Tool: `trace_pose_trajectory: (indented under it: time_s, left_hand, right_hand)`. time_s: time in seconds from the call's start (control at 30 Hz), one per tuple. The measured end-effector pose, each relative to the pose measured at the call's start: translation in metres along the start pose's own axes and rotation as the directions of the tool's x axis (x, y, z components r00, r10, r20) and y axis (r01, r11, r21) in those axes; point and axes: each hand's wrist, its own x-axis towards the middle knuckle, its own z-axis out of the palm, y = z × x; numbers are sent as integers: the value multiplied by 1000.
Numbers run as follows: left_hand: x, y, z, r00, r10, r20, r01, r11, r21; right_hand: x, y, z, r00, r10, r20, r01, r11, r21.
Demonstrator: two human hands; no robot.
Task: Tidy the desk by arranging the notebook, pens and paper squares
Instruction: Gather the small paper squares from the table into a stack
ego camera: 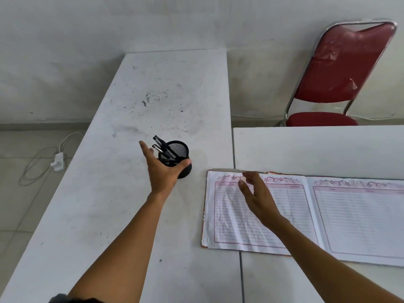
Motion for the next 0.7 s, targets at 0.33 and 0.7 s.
trace_pose_trajectory:
  time_s: [0.33, 0.7]
  left_hand:
    - [-48, 14, 9, 964, 130, -231, -90, 981, 174]
    - [-193, 77, 92, 966, 237, 100, -251, 954, 162]
  right_hand:
    - [-30, 18, -37, 996, 54, -75, -52, 998, 29]
    - [-125, 62, -159, 969, 190, -161, -164, 973, 160]
